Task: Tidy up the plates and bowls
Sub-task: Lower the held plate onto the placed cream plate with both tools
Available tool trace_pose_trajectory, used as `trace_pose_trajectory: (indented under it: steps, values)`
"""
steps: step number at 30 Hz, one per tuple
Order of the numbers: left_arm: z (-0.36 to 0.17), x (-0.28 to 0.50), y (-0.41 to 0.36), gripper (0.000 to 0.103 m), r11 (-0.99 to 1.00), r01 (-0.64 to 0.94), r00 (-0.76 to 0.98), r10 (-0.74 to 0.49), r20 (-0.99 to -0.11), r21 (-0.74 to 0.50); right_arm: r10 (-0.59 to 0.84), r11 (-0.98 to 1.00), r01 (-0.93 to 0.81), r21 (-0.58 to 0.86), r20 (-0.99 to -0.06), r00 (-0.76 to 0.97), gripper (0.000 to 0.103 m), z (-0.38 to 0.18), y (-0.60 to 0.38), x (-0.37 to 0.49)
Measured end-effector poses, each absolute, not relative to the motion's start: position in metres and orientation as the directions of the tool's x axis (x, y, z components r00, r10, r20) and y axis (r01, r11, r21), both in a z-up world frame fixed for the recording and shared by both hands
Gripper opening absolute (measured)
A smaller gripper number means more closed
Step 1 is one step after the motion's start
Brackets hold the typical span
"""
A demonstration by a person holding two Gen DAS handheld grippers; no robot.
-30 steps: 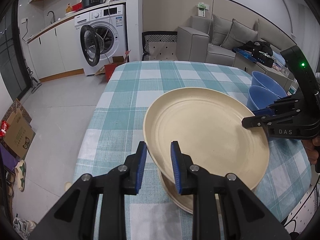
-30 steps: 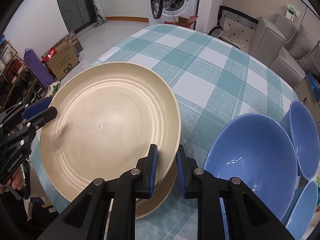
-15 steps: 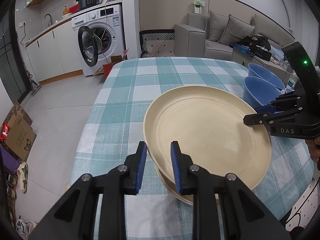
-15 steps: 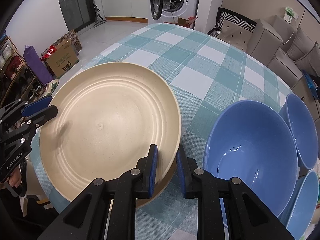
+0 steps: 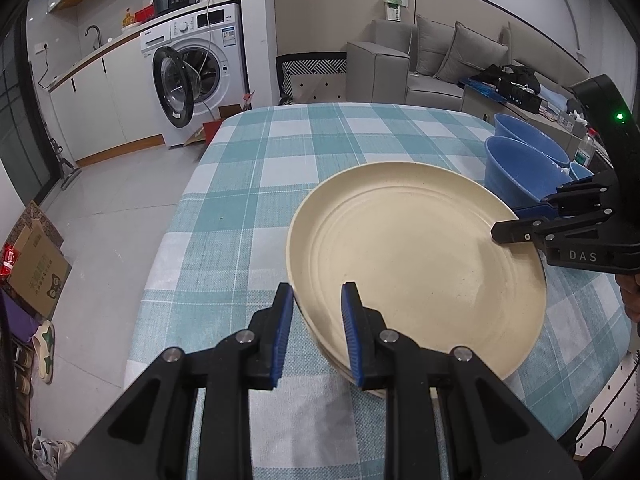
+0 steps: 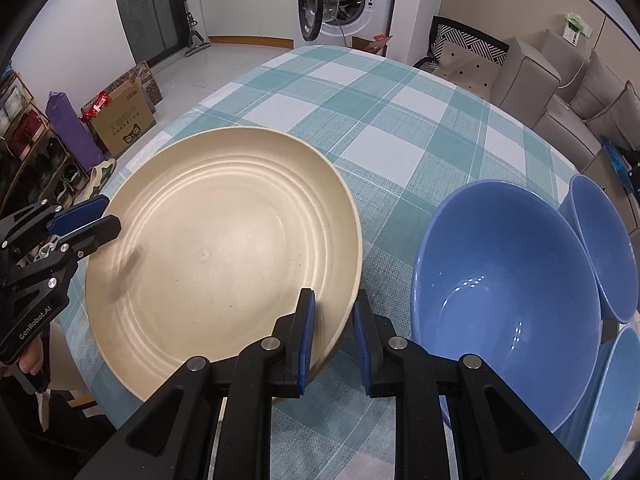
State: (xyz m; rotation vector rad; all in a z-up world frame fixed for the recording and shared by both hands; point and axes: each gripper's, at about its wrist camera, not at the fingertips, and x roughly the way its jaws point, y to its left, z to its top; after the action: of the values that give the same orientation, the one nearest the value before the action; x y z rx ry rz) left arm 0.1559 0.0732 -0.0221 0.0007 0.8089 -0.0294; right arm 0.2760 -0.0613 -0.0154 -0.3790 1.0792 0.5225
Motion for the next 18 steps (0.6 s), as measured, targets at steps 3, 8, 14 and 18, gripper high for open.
trace_pose_trajectory:
  steps: [3, 8, 14, 18]
  values:
    - [-0.024, 0.156, 0.073, 0.023, 1.0, 0.026, 0.686, -0.026, -0.728, -0.011, 0.214, 0.816, -0.576, -0.045, -0.903, 0.372, 0.019, -0.018, -0.061, 0.274]
    - [-0.028, 0.155, 0.07, 0.023, 0.999, 0.036, 0.68, -0.028, -0.733, -0.005, 0.197, 0.815, -0.576, -0.065, -0.904, 0.38, 0.019, -0.022, -0.061, 0.273]
    - [-0.031, 0.155, 0.069, 0.023, 0.999, 0.036, 0.676, -0.02, -0.736, 0.006, 0.167, 0.809, -0.578, -0.109, -0.899, 0.404, 0.019, -0.026, -0.057, 0.268]
    - [-0.033, 0.156, 0.069, 0.023, 0.999, 0.037, 0.672, -0.02, -0.74, 0.008, 0.143, 0.802, -0.579, -0.149, -0.893, 0.427, 0.019, -0.027, -0.053, 0.264]
